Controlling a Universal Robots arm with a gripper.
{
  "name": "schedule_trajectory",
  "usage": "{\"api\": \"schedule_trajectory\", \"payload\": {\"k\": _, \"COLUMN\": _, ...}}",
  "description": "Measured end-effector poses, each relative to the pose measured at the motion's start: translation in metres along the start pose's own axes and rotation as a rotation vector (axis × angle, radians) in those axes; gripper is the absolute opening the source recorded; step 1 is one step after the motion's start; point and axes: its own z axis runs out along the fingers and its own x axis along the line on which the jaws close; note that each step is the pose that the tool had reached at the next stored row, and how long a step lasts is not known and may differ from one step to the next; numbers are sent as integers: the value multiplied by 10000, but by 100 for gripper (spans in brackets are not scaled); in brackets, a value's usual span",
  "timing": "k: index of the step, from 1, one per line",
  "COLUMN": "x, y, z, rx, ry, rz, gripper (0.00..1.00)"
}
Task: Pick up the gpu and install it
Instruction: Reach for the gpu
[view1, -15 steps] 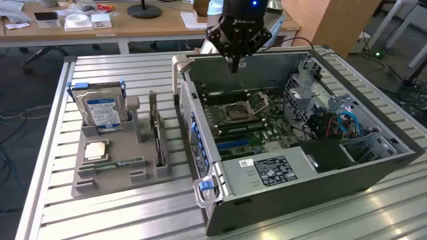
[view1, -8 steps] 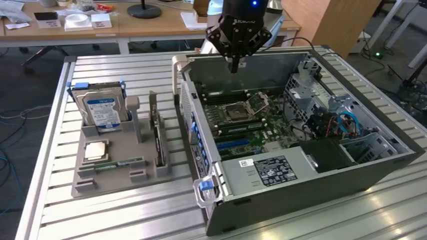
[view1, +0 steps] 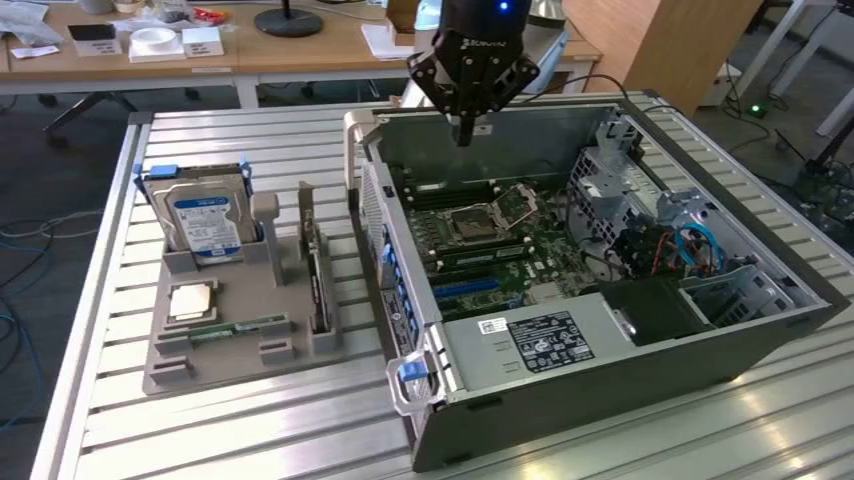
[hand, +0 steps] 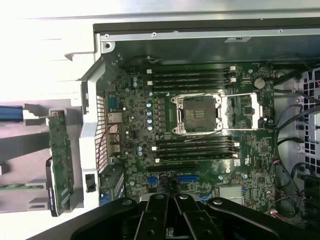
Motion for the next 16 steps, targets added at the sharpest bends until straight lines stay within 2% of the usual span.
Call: {"api": "schedule_trajectory", "payload": {"k": 16, "x": 238, "y": -18, "z": 1, "rx": 0, "ry": 0, "rz": 0, "gripper": 11}}
